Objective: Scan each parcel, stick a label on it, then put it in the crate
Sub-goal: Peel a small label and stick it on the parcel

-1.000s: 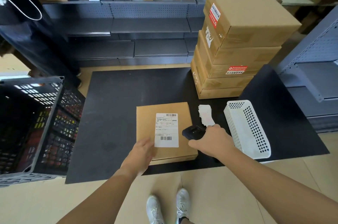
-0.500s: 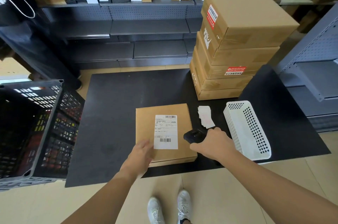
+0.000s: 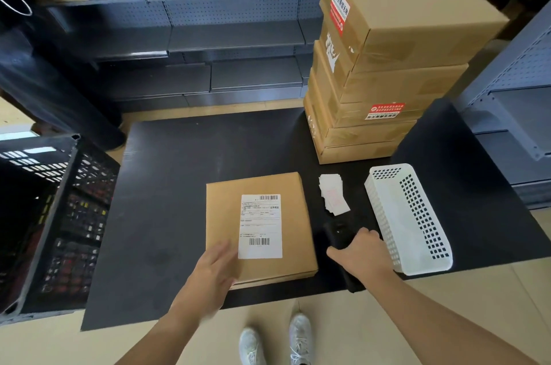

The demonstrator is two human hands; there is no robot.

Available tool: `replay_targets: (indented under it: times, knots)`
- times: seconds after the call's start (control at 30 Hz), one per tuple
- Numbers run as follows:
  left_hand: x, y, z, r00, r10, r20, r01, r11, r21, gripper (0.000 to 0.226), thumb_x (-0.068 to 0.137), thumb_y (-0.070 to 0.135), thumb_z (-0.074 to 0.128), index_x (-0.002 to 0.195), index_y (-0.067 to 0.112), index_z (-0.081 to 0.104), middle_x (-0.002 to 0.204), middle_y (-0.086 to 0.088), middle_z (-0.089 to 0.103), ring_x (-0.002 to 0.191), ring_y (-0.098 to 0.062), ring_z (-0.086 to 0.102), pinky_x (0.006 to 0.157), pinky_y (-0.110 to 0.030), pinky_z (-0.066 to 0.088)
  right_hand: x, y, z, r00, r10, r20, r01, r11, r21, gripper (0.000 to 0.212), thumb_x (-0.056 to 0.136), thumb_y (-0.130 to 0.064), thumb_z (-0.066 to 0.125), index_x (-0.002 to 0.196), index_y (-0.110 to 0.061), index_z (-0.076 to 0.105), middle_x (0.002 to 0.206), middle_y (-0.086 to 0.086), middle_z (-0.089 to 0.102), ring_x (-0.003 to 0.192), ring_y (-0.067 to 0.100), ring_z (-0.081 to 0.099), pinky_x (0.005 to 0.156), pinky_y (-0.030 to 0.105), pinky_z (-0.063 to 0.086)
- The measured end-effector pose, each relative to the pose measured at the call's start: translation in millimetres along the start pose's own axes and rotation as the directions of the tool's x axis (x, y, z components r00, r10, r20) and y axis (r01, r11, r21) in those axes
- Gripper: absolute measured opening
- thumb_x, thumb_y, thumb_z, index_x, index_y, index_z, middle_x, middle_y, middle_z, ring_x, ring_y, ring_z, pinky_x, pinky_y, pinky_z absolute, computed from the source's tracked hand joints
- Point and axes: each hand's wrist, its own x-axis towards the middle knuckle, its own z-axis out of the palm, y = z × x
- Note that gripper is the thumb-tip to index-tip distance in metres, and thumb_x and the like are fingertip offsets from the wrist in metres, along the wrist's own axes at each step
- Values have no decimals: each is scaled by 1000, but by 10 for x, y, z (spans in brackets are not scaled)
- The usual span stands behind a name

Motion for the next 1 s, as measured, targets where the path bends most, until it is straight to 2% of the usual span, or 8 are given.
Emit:
replay_targets:
  times: [0.2,0.33,0.47,0.5,0.6,0.67,0.77,1.0]
  knots:
    - [-28,-110,58,1000,26,-1,-26,999,18,70,98,20,63,146,52,25,154,30,14,145,4,15,114,-17,17,319,26,367,999,22,23,-22,1000,10,85,71,-68,78,124,-8,51,119,9,54,107,27,62,80,36,53]
    - [-28,-92,58,1000,24,-16,-24,999,27,68,95,18,66,147,47,34,153,29,19,140,8,16,113,-17,18,386,15,438,1000,7,13,-7,999,-36,85,72,-72,75,125,-9,51,118,8,56,105,25,63,77,33,51]
    - [94,29,5,995,34,-94,-23,993,119,53,80,25,67,133,25,63,139,6,54,130,-22,50,103,-33,35,383,19,404,1000,-1,-3,1,993,-121,88,71,-81,67,124,-12,54,117,5,58,107,24,61,77,33,50]
    - [180,147,-38,993,23,-114,-9,992,127,50,80,30,66,130,25,64,134,6,56,127,-22,51,101,-34,35,384,24,388,1000,-1,-14,0,992,-130,90,71,-85,63,124,-12,54,118,5,59,109,24,61,75,34,47]
    - [646,665,-133,989,83,-126,-68,991,114,41,90,38,67,130,27,63,129,10,56,126,-14,45,105,-30,35,451,68,318,998,10,-62,-8,1000,28,85,79,-83,56,127,-13,56,121,6,61,112,26,61,76,35,48]
    - [1069,1082,-126,979,171,-108,-155,978,140,31,95,35,62,124,25,67,121,9,61,118,-16,51,102,-31,41,575,104,266,997,4,-74,12,976,217,66,90,-63,62,133,-13,58,120,8,63,111,27,62,84,36,53]
    - [1714,1632,27,964,265,-32,-255,948,190,23,96,30,59,111,18,71,103,0,66,106,-21,58,89,-34,46,782,122,190,996,56,-64,-23,897,441,44,96,-42,67,127,-11,63,113,8,70,104,24,67,81,27,49]
    - [2649,2110,497,967,124,222,-205,897,392,29,101,30,56,126,15,62,125,-7,61,112,-25,59,94,-41,53,1149,146,264,987,146,-61,-86,816,572,36,96,-38,68,122,-12,69,108,2,73,99,16,64,77,18,37]
